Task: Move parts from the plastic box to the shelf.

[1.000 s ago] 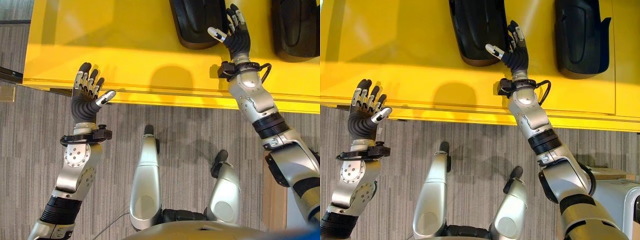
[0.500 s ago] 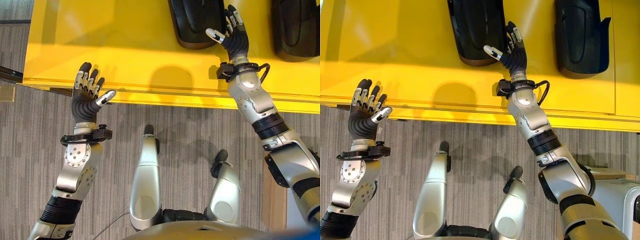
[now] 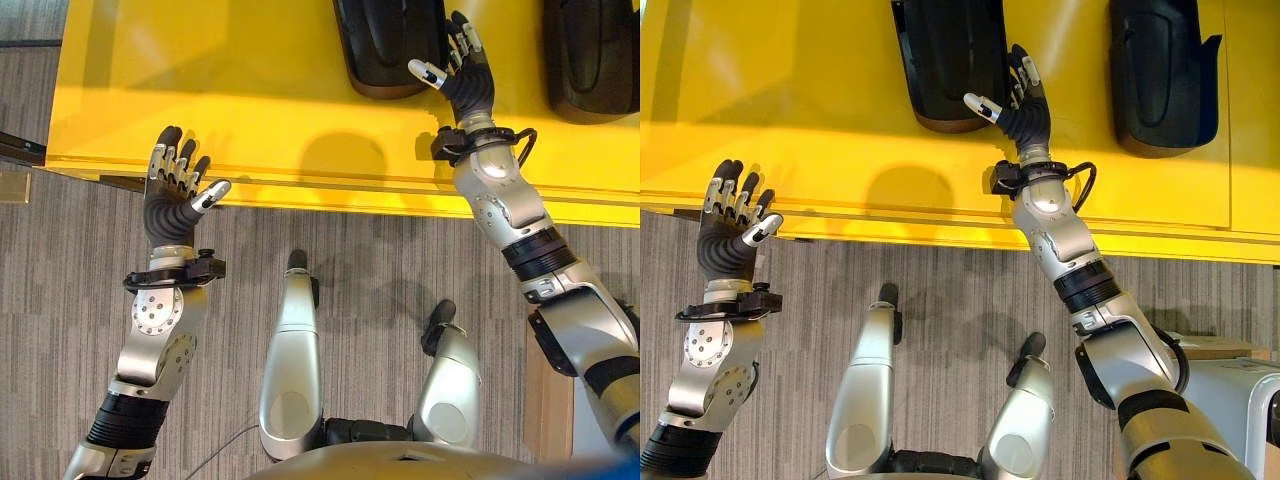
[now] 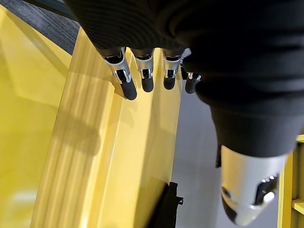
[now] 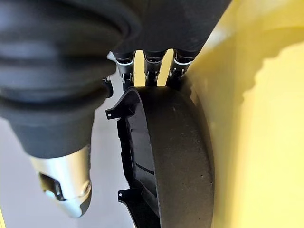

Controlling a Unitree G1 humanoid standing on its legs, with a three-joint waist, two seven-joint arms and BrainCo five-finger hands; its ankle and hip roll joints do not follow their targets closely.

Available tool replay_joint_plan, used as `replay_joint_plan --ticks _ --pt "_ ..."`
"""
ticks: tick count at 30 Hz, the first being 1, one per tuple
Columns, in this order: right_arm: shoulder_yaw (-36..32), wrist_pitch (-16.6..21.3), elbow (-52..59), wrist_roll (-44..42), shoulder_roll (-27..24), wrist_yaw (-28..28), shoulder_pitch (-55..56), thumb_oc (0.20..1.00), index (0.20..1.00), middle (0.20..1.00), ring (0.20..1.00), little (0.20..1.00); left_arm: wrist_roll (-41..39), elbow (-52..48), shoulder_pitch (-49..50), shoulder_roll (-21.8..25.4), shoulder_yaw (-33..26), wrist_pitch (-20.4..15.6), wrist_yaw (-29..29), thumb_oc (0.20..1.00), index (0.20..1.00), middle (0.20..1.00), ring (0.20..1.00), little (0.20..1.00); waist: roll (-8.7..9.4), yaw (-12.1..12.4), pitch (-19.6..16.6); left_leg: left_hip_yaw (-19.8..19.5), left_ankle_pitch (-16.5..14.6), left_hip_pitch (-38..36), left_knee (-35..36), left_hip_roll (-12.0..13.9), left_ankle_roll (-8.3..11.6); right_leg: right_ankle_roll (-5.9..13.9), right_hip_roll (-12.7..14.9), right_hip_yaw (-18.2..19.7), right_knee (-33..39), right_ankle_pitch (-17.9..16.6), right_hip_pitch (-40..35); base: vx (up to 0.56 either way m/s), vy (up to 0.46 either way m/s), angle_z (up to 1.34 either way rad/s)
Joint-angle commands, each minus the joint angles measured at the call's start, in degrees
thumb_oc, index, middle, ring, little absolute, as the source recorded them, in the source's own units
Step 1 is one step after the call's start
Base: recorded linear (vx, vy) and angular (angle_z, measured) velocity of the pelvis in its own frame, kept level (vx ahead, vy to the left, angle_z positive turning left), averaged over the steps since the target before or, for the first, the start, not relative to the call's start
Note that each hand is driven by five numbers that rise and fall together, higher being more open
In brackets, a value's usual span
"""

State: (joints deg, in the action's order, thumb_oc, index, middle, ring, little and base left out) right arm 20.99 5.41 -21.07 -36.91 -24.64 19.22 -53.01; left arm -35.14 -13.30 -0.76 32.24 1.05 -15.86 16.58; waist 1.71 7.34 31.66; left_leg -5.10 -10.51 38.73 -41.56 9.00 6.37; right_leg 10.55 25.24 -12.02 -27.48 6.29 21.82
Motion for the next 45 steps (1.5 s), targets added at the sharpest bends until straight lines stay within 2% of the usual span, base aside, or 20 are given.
replay_joint_plan --ticks 1,45 --pt "-1.49 0.85 2.62 -0.7 3.28 -1.57 3.48 1.0 1.0 1.0 1.0 1.0 0.73 -3.35 2.22 0.2 1.54 -0.35 0.07 1.0 1.0 1.0 1.0 1.0 -1.11 1.81 -1.87 1.58 3.39 0.47 4.17 0.96 -1.54 -2.67 1.36 1.16 -11.17 5.08 3.5 0.0 0.0 0.0" --pt "-0.42 1.14 2.95 -2.49 6.03 -2.19 4.23 1.0 1.0 1.0 1.0 1.0 1.5 -3.2 2.18 0.0 1.45 -0.08 0.49 1.0 1.0 1.0 1.0 1.0 -1.01 2.18 -1.87 1.4 3.43 0.88 3.99 0.61 -1.79 -2.67 1.31 1.07 -11.23 5.02 3.47 0.0 0.0 0.0"
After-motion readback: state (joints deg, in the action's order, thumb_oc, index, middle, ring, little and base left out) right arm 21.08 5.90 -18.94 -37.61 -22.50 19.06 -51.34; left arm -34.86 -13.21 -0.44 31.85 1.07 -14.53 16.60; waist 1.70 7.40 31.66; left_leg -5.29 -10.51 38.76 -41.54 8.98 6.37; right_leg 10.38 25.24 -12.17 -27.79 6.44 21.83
